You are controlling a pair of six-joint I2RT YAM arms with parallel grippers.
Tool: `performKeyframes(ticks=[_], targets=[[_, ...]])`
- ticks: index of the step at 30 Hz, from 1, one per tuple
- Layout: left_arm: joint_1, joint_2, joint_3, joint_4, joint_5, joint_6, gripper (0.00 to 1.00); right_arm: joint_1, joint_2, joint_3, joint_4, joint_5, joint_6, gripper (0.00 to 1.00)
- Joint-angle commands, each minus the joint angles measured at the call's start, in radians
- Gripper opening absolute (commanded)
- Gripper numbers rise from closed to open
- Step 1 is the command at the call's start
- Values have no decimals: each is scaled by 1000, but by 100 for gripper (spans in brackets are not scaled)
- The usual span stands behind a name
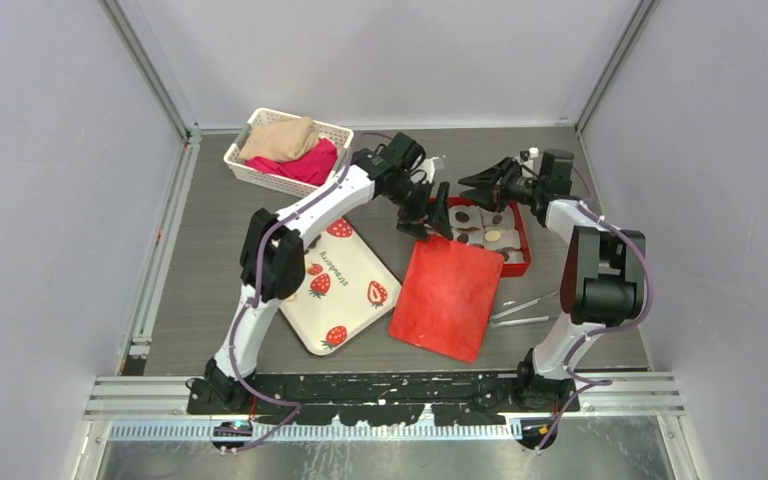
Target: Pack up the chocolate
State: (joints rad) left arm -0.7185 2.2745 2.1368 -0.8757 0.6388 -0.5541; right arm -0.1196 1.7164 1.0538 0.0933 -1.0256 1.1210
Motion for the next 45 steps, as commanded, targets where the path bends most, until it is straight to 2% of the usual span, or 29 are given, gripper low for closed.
performKeyframes(ticks=[1,3,4,6,8,11,16,21,25,30,37,45], targets=[[17,13,44,39,-19,-23,72,6,50,34,163,-65,103,39],[21,19,59,27,-21,-22,72,6,39,44,89,-30,23,37],[23,20,64,20,-22,-20,72,6,25,68,-2,1,-58,37],[26,12,66,15,-29,-13,72,7,-9,149,-354,102,-270,41],[30,-5,71,1,-41,-4,72,8,-46,214,-553,230,-413,45],[35,-54,71,-25,-76,26,72,6,-138,215,-654,417,-479,49],[36,-185,-65,-64,-122,76,72,19,-332,53,-762,541,-512,60],[36,-350,-329,-49,-128,77,72,105,-556,-207,-821,659,-439,67],[34,-434,-490,-79,-144,77,73,197,-704,-329,-877,755,-332,70],[21,-483,-676,-64,-107,41,73,234,-817,-447,-890,794,-237,72],[-24,-525,-813,-45,-94,21,73,257,-800,-487,-883,828,-243,74],[-80,-529,-938,83,-82,-43,75,296,-706,-558,-750,818,-207,75]])
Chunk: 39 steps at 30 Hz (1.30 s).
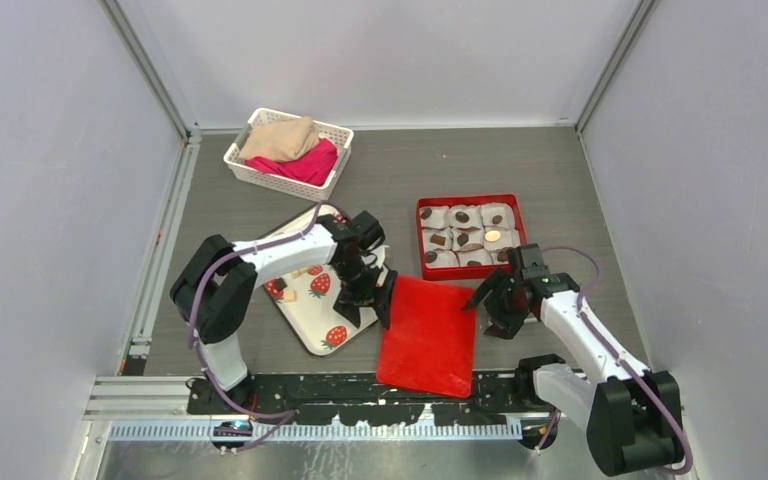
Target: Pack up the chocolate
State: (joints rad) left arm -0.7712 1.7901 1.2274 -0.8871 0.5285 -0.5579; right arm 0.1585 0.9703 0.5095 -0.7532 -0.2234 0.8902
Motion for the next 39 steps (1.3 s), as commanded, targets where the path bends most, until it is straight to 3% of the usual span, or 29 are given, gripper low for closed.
performKeyframes(ticks=[1,10,25,34,39], targets=[[-37,-41,-38,106,26,-43,75,22,57,-13,111,12,22,75],[-60,25,-81,208,69,-64,76,34,131,-61,230,-57,30,77],[-60,92,-59,342,150,-97,73,33,126,-104,268,-84,61,77],[-57,17,24,324,152,-122,52,34,149,-95,283,-104,67,77],[-40,-24,45,308,159,-137,23,35,155,-90,294,-126,68,77]])
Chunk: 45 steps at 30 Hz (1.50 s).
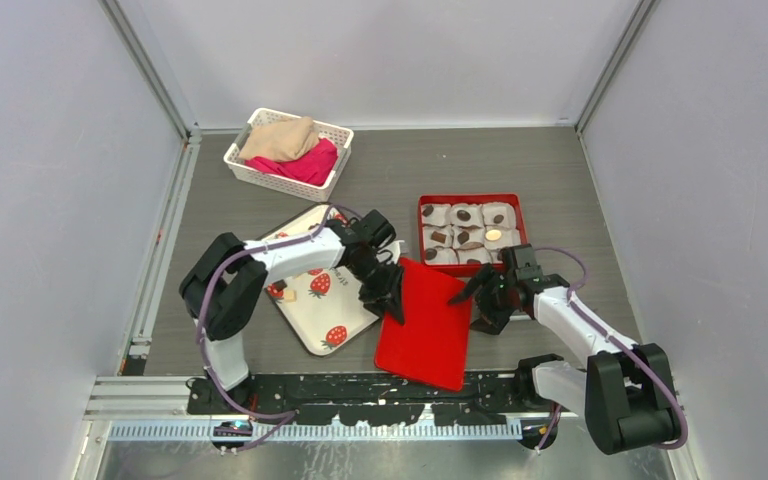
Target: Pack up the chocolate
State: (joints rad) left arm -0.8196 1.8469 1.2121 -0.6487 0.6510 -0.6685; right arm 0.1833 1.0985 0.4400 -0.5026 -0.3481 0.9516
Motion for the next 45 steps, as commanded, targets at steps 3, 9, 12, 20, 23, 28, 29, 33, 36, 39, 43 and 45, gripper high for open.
performKeyframes(ticks=[3,9,12,20,23,28,29,33,36,39,43,45], targets=[[32,-116,71,42,50,-26,14,11,27,-12,48,-28,6,77],[92,-213,109,-71,95,29,0,11,-2,23,60,-160,2,77],[124,-250,145,-140,143,78,0,11,-44,55,64,-220,5,78],[207,-409,210,-111,375,68,0,11,-141,101,286,-428,105,87],[217,-431,216,-43,485,35,0,11,-153,111,410,-467,179,89],[217,-426,210,56,562,-8,0,11,-124,155,622,-551,254,88],[218,-428,206,92,570,-25,0,10,-113,159,674,-569,282,86],[244,-421,209,180,601,-54,0,11,-80,143,998,-623,492,72],[281,-403,219,219,612,-69,0,11,-84,135,1135,-620,597,51],[312,-370,229,276,622,-86,0,11,-96,140,1195,-612,648,38],[324,-273,271,350,642,-125,0,10,-103,178,1224,-582,675,14],[324,-221,298,382,645,-154,3,10,-103,207,1214,-568,677,2]])
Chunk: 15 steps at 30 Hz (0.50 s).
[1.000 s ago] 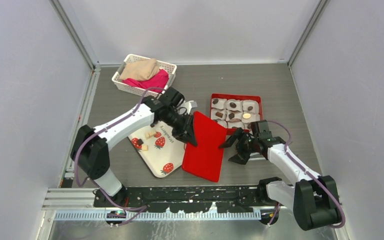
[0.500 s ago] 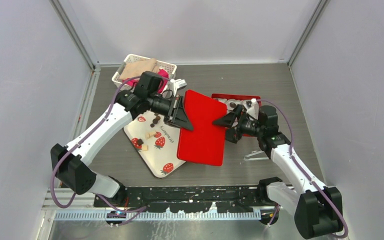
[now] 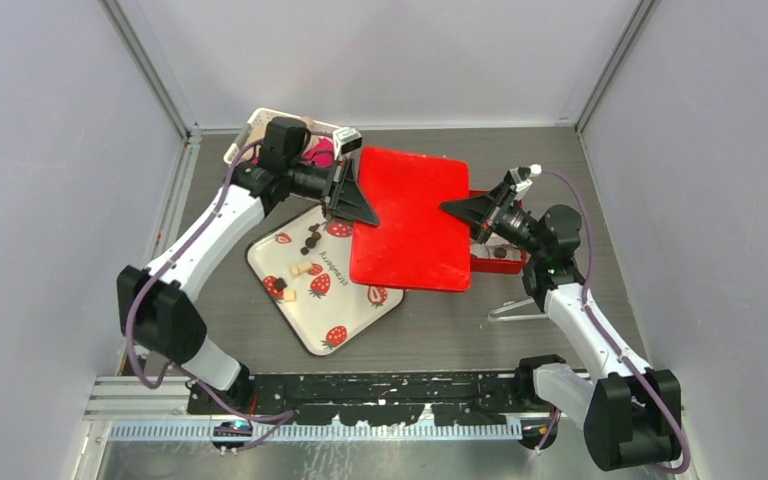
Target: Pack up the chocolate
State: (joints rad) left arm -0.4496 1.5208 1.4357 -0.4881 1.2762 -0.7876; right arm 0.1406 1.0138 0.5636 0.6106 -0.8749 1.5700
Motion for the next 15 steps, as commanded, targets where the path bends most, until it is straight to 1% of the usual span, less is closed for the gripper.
performKeyframes(ticks=[1,3,4,5,8,10,12,14,15], targets=[[-46,129,88,240,23,-47,7,53,-20,102,87,-37,54,1],[-43,179,123,252,22,-62,16,53,-25,131,17,-29,16,1],[-41,203,140,250,19,-65,23,53,-31,164,-50,-25,-27,1],[-38,227,159,246,14,-69,29,54,-39,197,-137,-16,-84,1],[-17,286,190,222,-28,-77,50,54,-70,321,-523,74,-345,1],[-2,320,190,218,-59,-89,62,51,-79,381,-672,161,-449,1],[11,342,185,215,-82,-102,66,52,-78,413,-722,243,-491,1],[20,355,184,215,-98,-109,70,52,-70,422,-714,307,-487,1],[25,359,185,216,-107,-113,75,51,-67,426,-715,339,-488,1]])
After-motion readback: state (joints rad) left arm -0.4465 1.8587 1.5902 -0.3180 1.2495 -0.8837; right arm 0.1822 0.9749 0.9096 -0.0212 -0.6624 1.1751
